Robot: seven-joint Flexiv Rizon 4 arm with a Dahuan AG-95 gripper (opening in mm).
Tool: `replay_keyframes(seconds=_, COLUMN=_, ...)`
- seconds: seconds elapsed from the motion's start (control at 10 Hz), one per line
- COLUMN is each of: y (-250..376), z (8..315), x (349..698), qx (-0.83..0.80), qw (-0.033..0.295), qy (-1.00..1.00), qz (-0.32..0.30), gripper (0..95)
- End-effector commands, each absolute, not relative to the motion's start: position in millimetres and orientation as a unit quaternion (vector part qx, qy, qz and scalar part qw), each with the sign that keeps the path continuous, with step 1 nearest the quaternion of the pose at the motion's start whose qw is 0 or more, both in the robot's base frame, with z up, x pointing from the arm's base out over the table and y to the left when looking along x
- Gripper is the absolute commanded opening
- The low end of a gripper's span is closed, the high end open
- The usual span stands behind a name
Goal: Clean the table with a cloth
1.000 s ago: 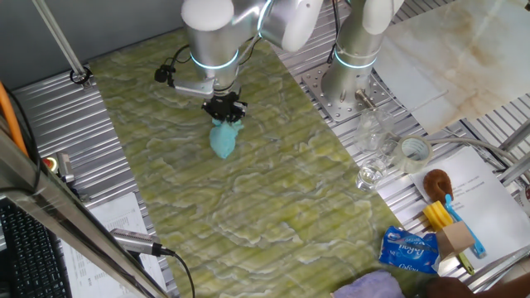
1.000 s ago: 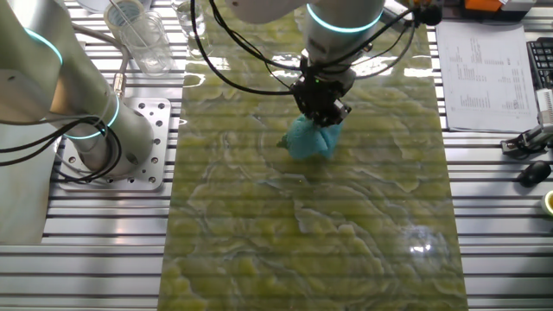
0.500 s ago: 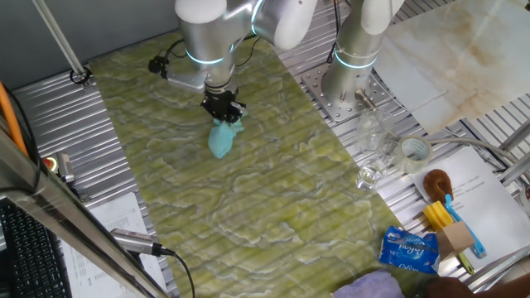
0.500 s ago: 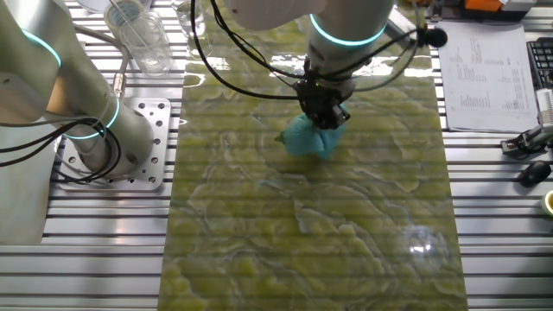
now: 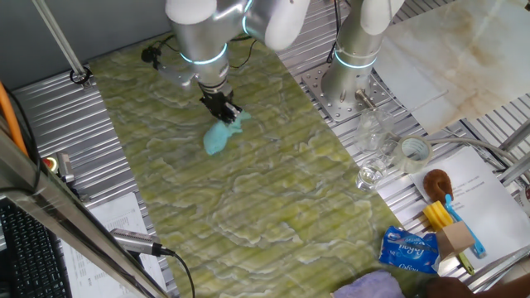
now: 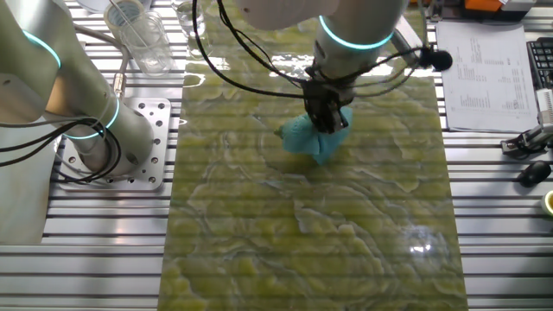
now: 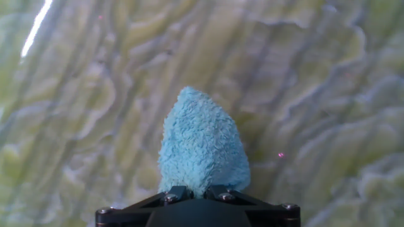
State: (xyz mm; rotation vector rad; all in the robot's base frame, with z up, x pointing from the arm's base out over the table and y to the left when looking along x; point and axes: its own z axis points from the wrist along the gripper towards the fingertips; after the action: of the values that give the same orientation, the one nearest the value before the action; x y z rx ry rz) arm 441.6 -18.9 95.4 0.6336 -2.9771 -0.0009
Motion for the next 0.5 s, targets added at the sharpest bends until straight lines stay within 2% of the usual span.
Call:
replay_keyframes(seconds=0.1, y=-46, z=98, x=453, qx=0.274, qw=0.040, qy=-0.961, qz=0.027, gripper=0.0)
replay_keyframes(seconds=0.3, y=-60, z=89, x=456, qx=0.276, qw=0.028, qy=-0.960, qz=0.032, gripper=0.0)
replay_keyframes(seconds=0.5, y=-67, z=80, x=456, qx=0.288, qw=0.032, qy=-0.956, qz=0.044, gripper=0.0)
